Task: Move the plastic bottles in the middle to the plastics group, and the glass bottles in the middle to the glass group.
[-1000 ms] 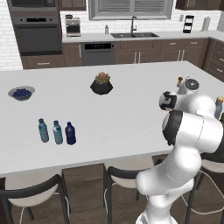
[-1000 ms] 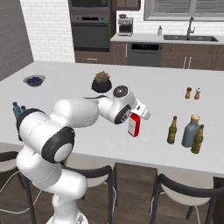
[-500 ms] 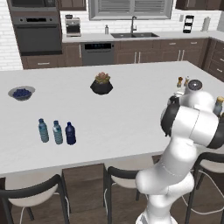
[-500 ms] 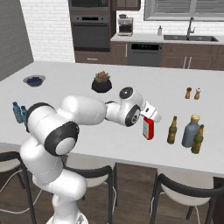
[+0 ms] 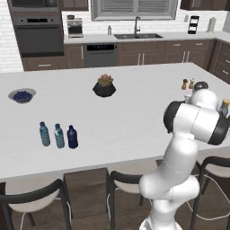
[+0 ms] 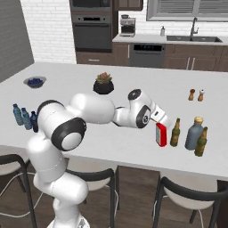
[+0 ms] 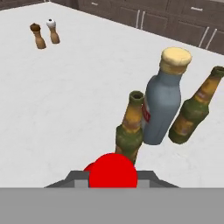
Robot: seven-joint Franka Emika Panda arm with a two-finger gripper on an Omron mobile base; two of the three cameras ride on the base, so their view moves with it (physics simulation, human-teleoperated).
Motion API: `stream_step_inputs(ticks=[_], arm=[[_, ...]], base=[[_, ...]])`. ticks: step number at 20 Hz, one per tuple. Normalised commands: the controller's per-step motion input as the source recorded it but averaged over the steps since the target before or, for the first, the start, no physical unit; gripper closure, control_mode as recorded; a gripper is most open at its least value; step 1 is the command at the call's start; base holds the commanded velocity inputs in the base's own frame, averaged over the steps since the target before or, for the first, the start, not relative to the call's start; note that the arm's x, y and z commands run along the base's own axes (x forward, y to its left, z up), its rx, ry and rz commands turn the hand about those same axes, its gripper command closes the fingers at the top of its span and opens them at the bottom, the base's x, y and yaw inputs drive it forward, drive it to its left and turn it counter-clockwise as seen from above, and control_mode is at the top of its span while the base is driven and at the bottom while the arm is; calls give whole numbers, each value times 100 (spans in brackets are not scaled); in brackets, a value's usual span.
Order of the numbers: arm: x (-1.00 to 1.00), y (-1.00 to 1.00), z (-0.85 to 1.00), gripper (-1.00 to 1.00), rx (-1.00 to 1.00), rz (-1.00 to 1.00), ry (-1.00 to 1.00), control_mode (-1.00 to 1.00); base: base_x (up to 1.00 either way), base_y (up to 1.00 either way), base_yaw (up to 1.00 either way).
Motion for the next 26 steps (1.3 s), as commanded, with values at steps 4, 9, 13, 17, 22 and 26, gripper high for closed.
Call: stream_step_inputs(ticks=[4,9,13,17,22,26], arm=[[0,-21,-3,100,0,-7,10,-100],[0,-17,-16,100,0,-4,0,-100],[0,0,-11,100,5,0,-5,-100],[0,-13,-19,100,7,0,-5,-100],[0,-21,-19,100,0,-1,0,-100],[0,-6,-21,100,0,0,0,-100]], base=[[0,0,0],[0,0,0],[0,0,0],[0,0,0],[0,0,0],[0,0,0]])
